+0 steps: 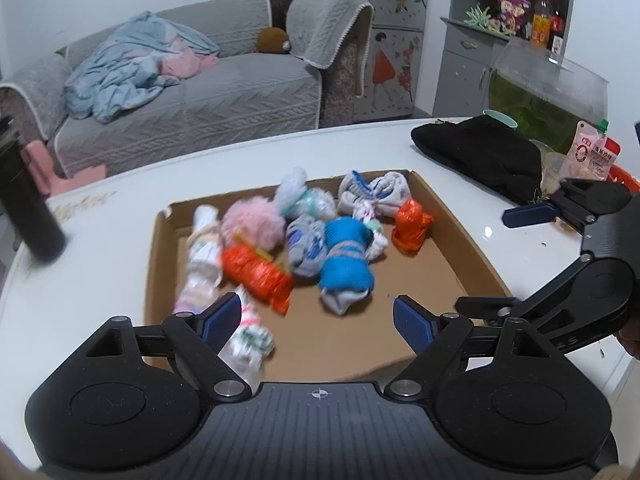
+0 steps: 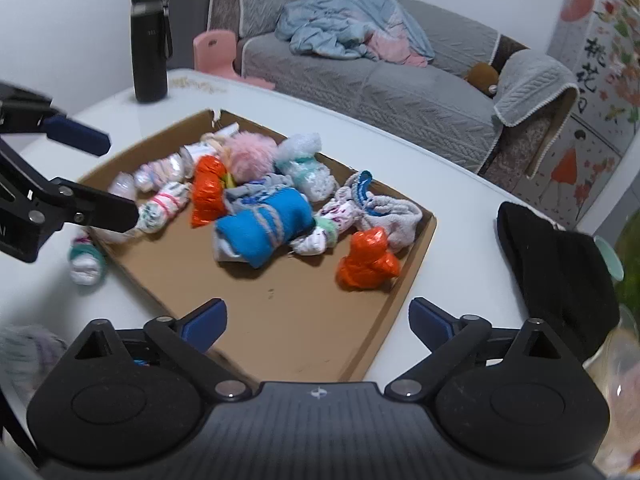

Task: Organize objects
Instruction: 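Withdraw both grippers from the tray toward the bundles beside it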

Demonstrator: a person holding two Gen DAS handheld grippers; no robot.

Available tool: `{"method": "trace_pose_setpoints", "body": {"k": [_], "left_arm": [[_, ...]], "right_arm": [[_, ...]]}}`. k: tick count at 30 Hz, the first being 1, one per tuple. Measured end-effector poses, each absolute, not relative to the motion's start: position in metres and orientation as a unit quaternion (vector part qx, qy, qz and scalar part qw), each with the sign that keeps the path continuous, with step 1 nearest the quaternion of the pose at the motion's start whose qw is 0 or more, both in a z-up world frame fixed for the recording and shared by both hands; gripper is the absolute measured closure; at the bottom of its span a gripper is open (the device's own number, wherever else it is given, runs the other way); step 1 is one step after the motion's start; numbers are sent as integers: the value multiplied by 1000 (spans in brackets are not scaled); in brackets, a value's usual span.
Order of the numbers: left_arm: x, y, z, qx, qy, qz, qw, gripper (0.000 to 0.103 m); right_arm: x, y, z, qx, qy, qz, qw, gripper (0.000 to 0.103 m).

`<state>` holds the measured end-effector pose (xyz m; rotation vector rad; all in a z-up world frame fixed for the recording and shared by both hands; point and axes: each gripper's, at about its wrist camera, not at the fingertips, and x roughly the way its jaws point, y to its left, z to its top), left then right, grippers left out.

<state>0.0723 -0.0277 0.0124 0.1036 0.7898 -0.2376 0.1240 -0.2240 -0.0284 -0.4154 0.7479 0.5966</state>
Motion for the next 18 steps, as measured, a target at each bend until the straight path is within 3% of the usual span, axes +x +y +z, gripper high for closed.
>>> {"method": "trace_pose_setpoints", "body": {"k": [18], "left_arm": [[-42,40,-19,-65,365,-92,924,8]], "right_arm": [[43,-248,-59,-42,357,277,891,1]]}}
